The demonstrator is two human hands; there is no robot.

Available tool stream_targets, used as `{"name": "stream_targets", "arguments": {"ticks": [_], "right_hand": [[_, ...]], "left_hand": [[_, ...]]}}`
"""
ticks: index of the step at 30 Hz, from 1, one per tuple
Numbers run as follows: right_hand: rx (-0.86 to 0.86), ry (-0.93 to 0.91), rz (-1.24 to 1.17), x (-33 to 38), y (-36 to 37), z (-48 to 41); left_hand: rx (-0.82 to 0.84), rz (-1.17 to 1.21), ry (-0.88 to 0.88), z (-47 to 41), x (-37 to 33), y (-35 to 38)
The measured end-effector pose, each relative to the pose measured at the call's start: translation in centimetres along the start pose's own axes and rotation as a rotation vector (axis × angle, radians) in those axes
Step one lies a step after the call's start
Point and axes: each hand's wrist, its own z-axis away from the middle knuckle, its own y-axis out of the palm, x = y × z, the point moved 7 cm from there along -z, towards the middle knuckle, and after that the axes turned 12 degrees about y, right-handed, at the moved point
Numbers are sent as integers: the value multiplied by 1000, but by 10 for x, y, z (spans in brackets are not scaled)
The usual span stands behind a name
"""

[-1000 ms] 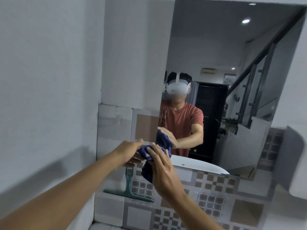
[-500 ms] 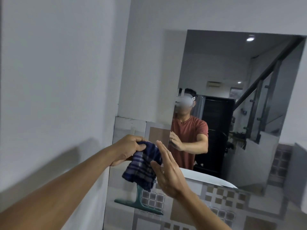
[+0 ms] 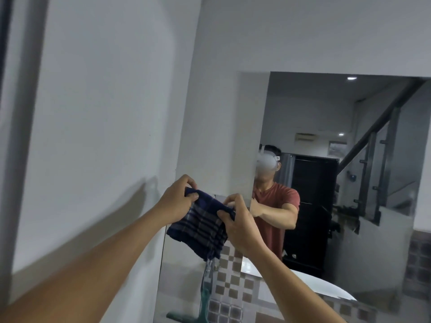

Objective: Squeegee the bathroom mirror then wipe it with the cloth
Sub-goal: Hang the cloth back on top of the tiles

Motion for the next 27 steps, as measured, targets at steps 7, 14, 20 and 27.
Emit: {"name": "stream_targets", "arguments": {"ticks": [7,14,20,27], "right_hand": [[-68,-77,54,17,4,-50],[-261,-268,583,36,28,-87],[-199,-387,911,20,56,-95],[-82,-404,930,21,58,-91]], "left_hand": [[-116,-212,159,-30,-4,-19],[-82,-368,139,-59,18,-18],[16,-464,102,-55,39,-2],[103,-721,163,-52,58,7]]}}
